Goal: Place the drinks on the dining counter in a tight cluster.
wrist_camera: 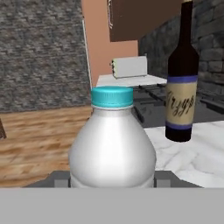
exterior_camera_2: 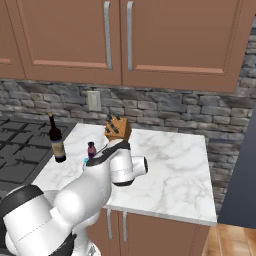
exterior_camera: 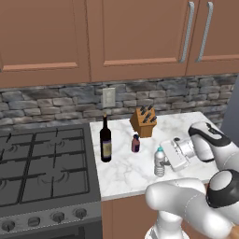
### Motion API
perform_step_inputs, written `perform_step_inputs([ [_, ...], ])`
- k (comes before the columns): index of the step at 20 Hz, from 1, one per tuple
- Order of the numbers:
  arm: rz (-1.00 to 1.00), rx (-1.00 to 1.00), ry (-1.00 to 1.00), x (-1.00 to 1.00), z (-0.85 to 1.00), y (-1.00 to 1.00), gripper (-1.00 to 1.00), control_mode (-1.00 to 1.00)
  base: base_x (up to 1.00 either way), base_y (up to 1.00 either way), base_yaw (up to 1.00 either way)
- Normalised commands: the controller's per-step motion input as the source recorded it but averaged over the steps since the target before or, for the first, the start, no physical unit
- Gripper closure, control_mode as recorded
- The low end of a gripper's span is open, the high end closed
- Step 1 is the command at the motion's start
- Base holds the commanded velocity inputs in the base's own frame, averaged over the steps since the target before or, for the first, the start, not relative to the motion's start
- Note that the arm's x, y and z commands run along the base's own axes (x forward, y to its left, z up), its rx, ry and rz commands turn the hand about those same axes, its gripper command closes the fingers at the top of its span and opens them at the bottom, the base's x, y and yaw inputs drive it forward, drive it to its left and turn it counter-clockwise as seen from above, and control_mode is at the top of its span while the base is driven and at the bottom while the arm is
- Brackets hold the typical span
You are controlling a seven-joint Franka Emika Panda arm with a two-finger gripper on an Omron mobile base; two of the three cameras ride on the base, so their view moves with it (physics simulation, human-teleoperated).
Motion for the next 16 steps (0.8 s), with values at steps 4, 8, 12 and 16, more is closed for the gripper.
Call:
perform_step_inputs([
  [4,0.0,0.0,-0.03,-0.08,0.35,0.01,1.0,-1.0,0.0,0.0,0.0],
  [8,0.0,0.0,-0.05,0.0,0.34,0.03,1.0,-1.0,0.0,0.0,0.0],
  [12,-0.01,0.0,-0.09,0.0,0.22,0.03,1.0,-1.0,0.0,0.0,0.0],
  [16,-0.03,0.0,-0.1,0.0,0.2,0.04,1.0,-1.0,0.0,0.0,0.0],
])
